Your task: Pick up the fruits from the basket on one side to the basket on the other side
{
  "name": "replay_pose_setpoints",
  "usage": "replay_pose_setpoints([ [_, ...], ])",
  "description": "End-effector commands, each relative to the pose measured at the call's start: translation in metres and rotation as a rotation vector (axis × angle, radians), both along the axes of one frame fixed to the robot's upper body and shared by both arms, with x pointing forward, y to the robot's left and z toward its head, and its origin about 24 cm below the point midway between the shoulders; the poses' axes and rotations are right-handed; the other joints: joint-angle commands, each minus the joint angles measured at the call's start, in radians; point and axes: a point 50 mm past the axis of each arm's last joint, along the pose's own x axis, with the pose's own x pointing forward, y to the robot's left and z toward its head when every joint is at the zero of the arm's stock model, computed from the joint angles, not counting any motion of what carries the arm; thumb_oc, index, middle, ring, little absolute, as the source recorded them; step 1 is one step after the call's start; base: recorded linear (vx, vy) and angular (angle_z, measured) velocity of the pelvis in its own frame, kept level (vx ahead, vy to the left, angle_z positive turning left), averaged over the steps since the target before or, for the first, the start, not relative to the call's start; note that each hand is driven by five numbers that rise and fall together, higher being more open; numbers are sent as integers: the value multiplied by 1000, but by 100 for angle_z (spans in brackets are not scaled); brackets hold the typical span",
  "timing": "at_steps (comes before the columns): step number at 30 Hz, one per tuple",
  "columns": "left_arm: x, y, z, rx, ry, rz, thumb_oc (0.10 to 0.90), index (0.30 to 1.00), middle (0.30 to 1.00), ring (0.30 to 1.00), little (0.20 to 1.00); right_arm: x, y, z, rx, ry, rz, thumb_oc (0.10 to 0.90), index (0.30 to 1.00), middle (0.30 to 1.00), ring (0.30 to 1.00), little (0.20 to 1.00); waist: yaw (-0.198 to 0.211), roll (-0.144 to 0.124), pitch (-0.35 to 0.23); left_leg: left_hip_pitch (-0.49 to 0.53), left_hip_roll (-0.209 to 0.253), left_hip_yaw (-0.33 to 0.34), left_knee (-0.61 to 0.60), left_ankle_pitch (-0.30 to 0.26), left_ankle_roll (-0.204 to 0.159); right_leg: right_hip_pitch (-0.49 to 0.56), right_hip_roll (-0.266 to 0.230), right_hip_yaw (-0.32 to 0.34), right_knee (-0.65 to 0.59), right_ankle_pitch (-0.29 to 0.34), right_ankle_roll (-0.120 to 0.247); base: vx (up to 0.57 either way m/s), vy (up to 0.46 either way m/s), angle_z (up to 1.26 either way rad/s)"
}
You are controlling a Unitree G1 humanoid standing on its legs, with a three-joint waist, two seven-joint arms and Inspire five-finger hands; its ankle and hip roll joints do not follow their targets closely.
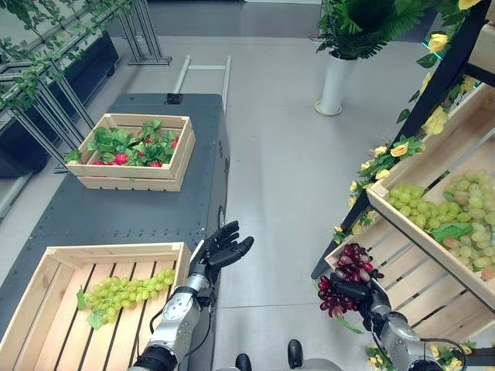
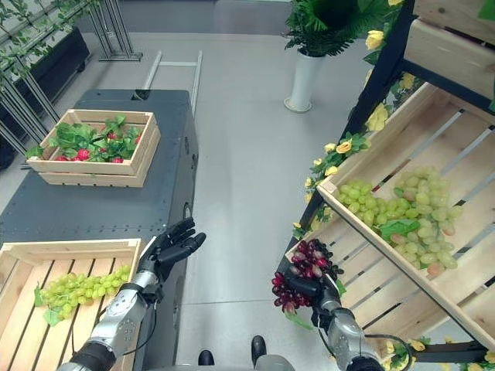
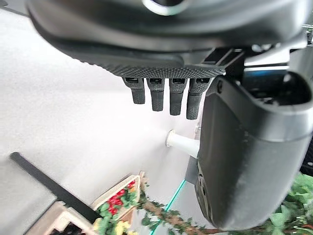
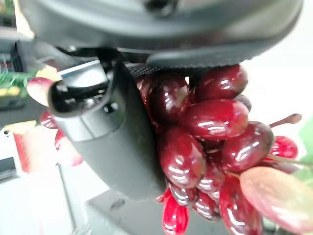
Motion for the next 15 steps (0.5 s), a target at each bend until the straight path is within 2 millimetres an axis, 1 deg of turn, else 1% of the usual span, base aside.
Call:
replay_pose_setpoints([
  [1, 41, -28, 54, -45, -273, -55, 800, 900, 900, 900, 900, 79, -37, 90, -93, -397, -182, 400, 300, 300, 300, 300, 7, 54, 130, -126, -26, -51, 200, -117, -3, -46, 6, -62, 152, -60, -42, -206, -35, -3],
  [2, 42, -28, 56, -48, -278, -56, 800, 900, 900, 900, 900, 83, -37, 94, -100, -407, -193, 400, 300, 300, 300, 300, 7, 57, 142, -141, -27, -50, 217, -120, -2, -59, 5, -63, 165, -62, -44, -173, -30, 1],
  [5, 48, -34, 63, -71, -299, -33, 800, 900, 900, 900, 900, 99, -45, 119, -144, -457, -266, 400, 300, 300, 300, 300, 1, 76, 200, -238, -34, -45, 317, -139, -2, -150, -3, -86, 250, -83, -57, -146, -12, 1],
  [6, 49, -34, 65, -83, -304, -17, 800, 900, 900, 900, 900, 102, -48, 125, -147, -472, -287, 400, 300, 300, 300, 300, 0, 82, 217, -261, -39, -49, 336, -140, -3, -173, -5, -91, 271, -88, -61, -115, -6, 3],
  [9, 51, -34, 70, -101, -329, 6, 800, 900, 900, 900, 900, 106, -53, 137, -152, -511, -309, 400, 300, 300, 300, 300, -3, 90, 240, -313, -48, -50, 385, -153, 0, -227, -7, -99, 322, -106, -69, -87, 5, 1],
  [10, 52, -34, 74, -124, -347, 28, 800, 900, 900, 900, 900, 109, -60, 146, -177, -525, -318, 400, 300, 300, 300, 300, -5, 95, 255, -345, -49, -40, 425, -164, 0, -259, -10, -110, 358, -120, -75, -64, 4, -6],
  [11, 53, -34, 75, -131, -351, 34, 800, 900, 900, 900, 900, 109, -63, 149, -184, -529, -327, 400, 300, 300, 300, 300, -5, 96, 259, -355, -48, -38, 434, -166, 0, -268, -10, -114, 368, -124, -77, -87, 11, -4],
  [12, 54, -35, 79, -149, -362, 48, 800, 900, 900, 900, 900, 109, -71, 154, -190, -539, -358, 400, 300, 300, 300, 300, -6, 100, 267, -378, -48, -35, 456, -171, -1, -291, -11, -121, 396, -135, -81, -83, 5, -3],
  [15, 59, -41, 93, -155, -413, 41, 800, 900, 900, 900, 900, 105, -92, 168, -187, -577, -432, 400, 300, 300, 300, 300, -4, 105, 287, -436, -54, -52, 506, -178, -3, -343, -16, -131, 470, -160, -89, -88, -21, 1],
])
